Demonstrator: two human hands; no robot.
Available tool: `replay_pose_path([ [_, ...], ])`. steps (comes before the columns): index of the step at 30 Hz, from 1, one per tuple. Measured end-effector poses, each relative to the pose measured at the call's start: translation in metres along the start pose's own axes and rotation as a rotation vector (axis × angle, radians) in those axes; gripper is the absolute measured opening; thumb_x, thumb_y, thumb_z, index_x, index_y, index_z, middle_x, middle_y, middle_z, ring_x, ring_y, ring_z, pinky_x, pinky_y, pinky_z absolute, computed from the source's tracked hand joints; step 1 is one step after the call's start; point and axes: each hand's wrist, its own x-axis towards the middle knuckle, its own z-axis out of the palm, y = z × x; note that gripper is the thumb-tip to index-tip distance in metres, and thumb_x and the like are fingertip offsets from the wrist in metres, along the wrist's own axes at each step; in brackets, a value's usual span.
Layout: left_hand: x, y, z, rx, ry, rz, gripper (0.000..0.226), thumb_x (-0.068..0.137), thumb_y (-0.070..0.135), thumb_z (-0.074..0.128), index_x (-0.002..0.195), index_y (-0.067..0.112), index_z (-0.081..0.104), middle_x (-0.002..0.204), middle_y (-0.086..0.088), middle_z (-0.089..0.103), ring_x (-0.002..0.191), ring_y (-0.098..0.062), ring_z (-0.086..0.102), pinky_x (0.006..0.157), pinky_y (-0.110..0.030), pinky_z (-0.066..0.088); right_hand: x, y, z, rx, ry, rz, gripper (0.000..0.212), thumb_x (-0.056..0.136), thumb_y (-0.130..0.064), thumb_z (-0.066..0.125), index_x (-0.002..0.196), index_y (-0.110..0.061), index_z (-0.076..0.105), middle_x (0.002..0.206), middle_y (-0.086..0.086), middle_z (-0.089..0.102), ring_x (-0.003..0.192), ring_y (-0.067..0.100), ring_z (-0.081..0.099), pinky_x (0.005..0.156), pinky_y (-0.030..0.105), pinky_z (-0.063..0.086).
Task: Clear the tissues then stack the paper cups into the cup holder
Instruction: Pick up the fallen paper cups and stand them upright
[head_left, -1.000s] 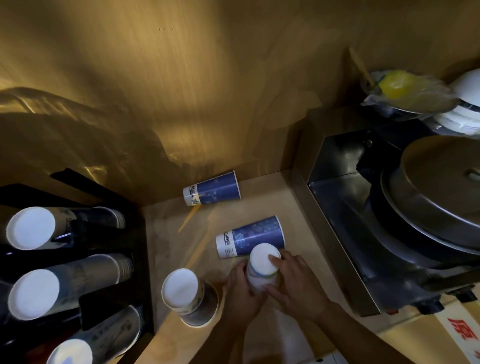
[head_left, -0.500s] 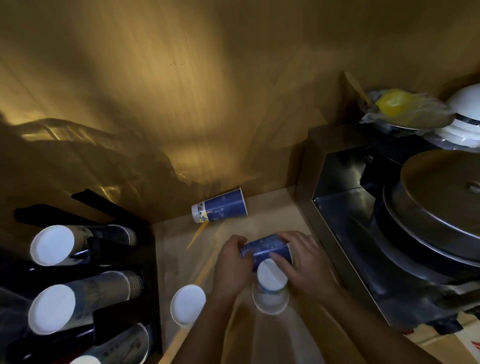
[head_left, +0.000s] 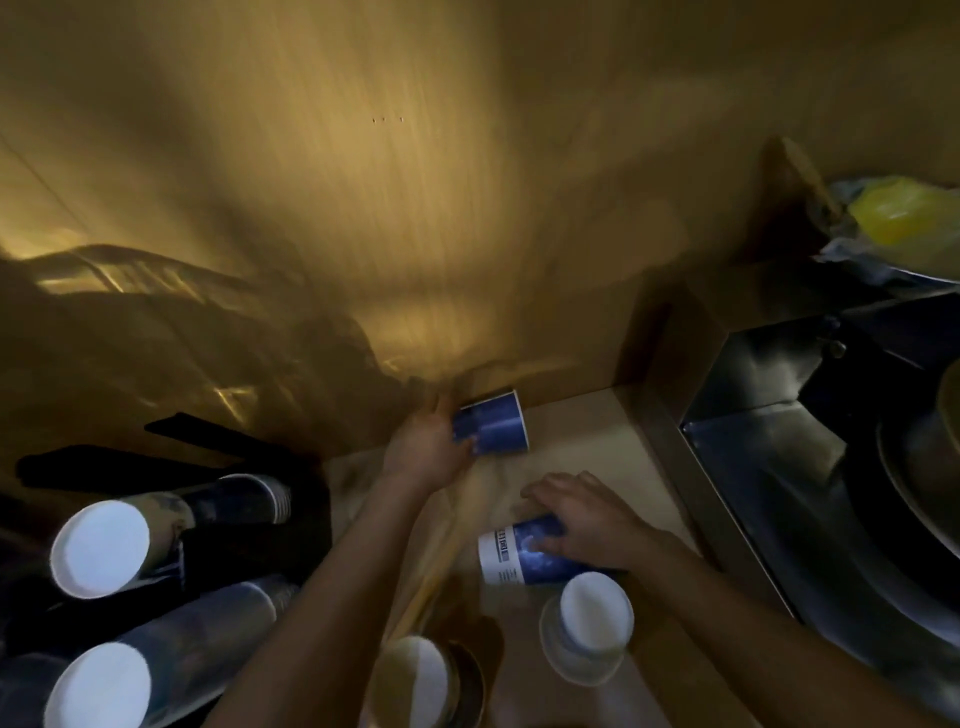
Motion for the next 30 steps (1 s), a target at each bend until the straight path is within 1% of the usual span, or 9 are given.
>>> replay_pose_path([
  [3, 0.019, -0.018, 0.014, 0.092, -0.037, 0.032, 0.062, 0.081, 0.036, 0.066, 0.132, 0.011, 0.042, 0.131, -0.019, 0.050, 0.113, -0.037, 0.051, 0.090, -0.042, 0.045, 0.009, 0.000, 0.003, -0.072, -0.130, -0.046, 0.057, 0.077, -0.044, 0.061, 0.127, -0.025, 0.042, 0.129, 0.000, 0.047, 0.114, 0.018, 0.041, 0.092, 0.032, 0.026],
  [7, 0.035, -0.036, 0.036, 0.205, -0.061, 0.049, 0.067, 0.081, 0.039, 0.063, 0.138, 0.015, 0.036, 0.138, -0.015, 0.043, 0.117, -0.035, 0.045, 0.091, -0.039, 0.040, 0.015, -0.002, 0.004, -0.148, -0.278, -0.044, 0.064, 0.074, -0.050, 0.064, 0.129, -0.025, 0.040, 0.129, 0.003, 0.047, 0.113, 0.022, 0.040, 0.086, 0.033, 0.023],
  [11, 0.044, -0.050, 0.056, 0.259, -0.086, 0.047, 0.070, 0.084, 0.041, 0.058, 0.142, 0.015, 0.029, 0.140, -0.016, 0.040, 0.119, -0.036, 0.042, 0.096, -0.040, 0.036, 0.020, -0.005, 0.006, -0.303, -0.306, -0.089, 0.069, 0.074, -0.048, 0.063, 0.130, -0.018, 0.037, 0.127, 0.009, 0.048, 0.114, 0.026, 0.039, 0.098, 0.041, 0.020],
  [15, 0.049, -0.058, 0.065, 0.211, -0.100, -0.014, 0.075, 0.084, 0.038, 0.059, 0.144, 0.016, 0.021, 0.142, -0.014, 0.034, 0.121, -0.035, 0.036, 0.100, -0.041, 0.031, 0.023, -0.007, 0.006, -0.291, -0.334, -0.086, 0.072, 0.074, -0.046, 0.065, 0.133, -0.017, 0.034, 0.130, 0.010, 0.046, 0.113, 0.029, 0.039, 0.095, 0.039, 0.019],
  [17, 0.047, -0.060, 0.068, 0.198, -0.068, -0.003, 0.071, 0.081, 0.032, 0.061, 0.140, 0.013, 0.028, 0.136, -0.015, 0.040, 0.119, -0.035, 0.039, 0.097, -0.040, 0.032, 0.024, -0.007, 0.006, -0.263, -0.348, -0.078, 0.073, 0.074, -0.045, 0.065, 0.134, -0.018, 0.032, 0.131, 0.010, 0.046, 0.114, 0.029, 0.040, 0.097, 0.039, 0.018],
  [20, 0.042, -0.062, 0.074, 0.223, 0.035, 0.115, 0.059, 0.074, 0.026, 0.065, 0.127, 0.006, 0.047, 0.117, -0.020, 0.054, 0.105, -0.039, 0.053, 0.088, -0.042, 0.040, 0.024, -0.005, 0.007, -0.227, -0.360, -0.051, 0.073, 0.074, -0.046, 0.065, 0.134, -0.019, 0.032, 0.133, 0.009, 0.045, 0.116, 0.027, 0.039, 0.098, 0.041, 0.019],
  [23, 0.035, -0.064, 0.073, 0.134, -0.109, -0.022, 0.073, 0.077, 0.037, 0.066, 0.138, 0.015, 0.033, 0.134, -0.014, 0.045, 0.121, -0.033, 0.043, 0.099, -0.039, 0.032, 0.024, -0.002, 0.009, -0.213, -0.362, -0.038, 0.073, 0.075, -0.046, 0.064, 0.134, -0.019, 0.031, 0.134, 0.009, 0.044, 0.118, 0.028, 0.038, 0.101, 0.042, 0.016],
  [25, 0.031, -0.066, 0.067, 0.019, -0.166, -0.081, 0.081, 0.073, 0.039, 0.071, 0.139, 0.017, 0.029, 0.140, -0.012, 0.044, 0.125, -0.032, 0.043, 0.101, -0.041, 0.032, 0.024, 0.000, 0.012, -0.230, -0.348, -0.048, 0.073, 0.074, -0.047, 0.064, 0.134, -0.019, 0.031, 0.133, 0.010, 0.045, 0.118, 0.028, 0.039, 0.103, 0.044, 0.014],
  [30, 0.020, -0.049, 0.033, -0.287, -0.030, -0.138, 0.077, 0.065, 0.024, 0.081, 0.128, 0.012, 0.039, 0.127, -0.015, 0.055, 0.110, -0.032, 0.056, 0.091, -0.041, 0.048, 0.023, 0.004, 0.018, -0.246, -0.246, -0.036, 0.074, 0.068, -0.043, 0.068, 0.129, -0.023, 0.030, 0.125, 0.007, 0.049, 0.111, 0.025, 0.042, 0.098, 0.042, 0.018],
])
